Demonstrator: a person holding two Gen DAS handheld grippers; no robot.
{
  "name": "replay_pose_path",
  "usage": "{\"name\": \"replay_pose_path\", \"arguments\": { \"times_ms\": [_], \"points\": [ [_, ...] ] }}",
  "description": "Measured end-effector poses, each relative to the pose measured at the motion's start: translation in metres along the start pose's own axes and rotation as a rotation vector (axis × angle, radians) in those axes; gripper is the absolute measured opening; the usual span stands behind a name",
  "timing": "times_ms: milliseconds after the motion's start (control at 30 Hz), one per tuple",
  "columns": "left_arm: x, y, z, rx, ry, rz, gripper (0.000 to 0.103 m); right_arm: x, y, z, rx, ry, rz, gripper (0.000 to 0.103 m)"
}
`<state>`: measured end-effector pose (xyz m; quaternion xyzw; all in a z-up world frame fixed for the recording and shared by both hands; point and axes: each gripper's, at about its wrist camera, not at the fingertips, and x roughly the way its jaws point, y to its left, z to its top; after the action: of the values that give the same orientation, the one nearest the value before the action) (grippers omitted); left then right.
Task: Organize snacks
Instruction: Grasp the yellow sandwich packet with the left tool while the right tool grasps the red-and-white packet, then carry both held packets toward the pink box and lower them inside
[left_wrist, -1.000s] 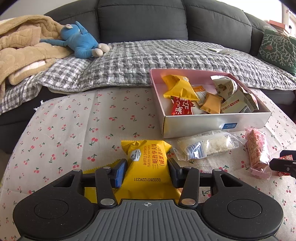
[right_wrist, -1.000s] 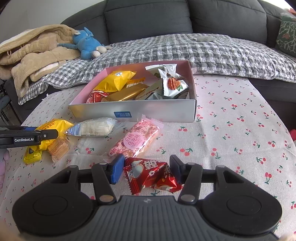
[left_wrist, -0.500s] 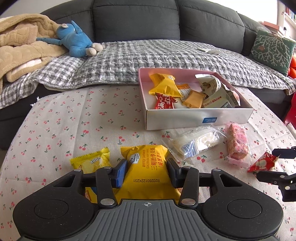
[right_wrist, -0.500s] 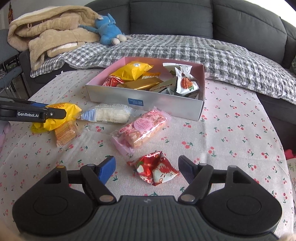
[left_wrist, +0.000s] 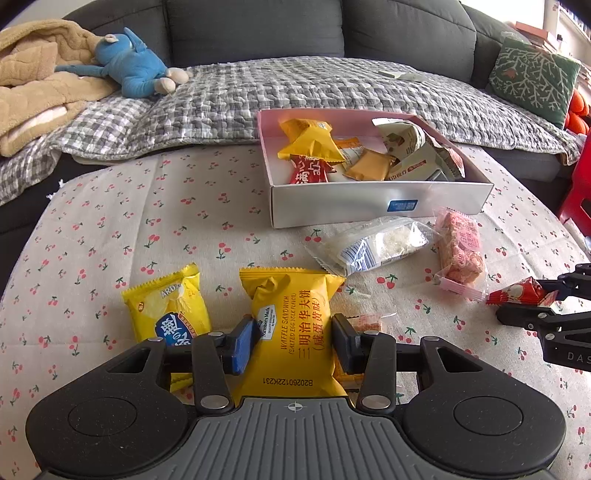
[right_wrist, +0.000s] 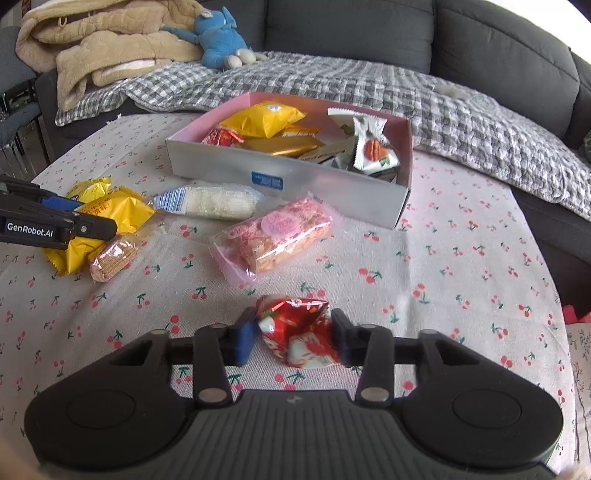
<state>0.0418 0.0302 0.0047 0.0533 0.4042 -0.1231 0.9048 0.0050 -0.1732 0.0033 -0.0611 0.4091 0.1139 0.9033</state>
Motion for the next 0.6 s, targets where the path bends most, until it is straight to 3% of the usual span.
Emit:
{"name": "replay_pose_path", "arguments": {
  "times_ms": [600],
  "points": [
    [-0.026,0.002,0.010,-0.052,-0.067,-0.010,0.036,-0.018,-0.007,0.017,0.059,-0.085,0.032,0.033]
  ]
}}
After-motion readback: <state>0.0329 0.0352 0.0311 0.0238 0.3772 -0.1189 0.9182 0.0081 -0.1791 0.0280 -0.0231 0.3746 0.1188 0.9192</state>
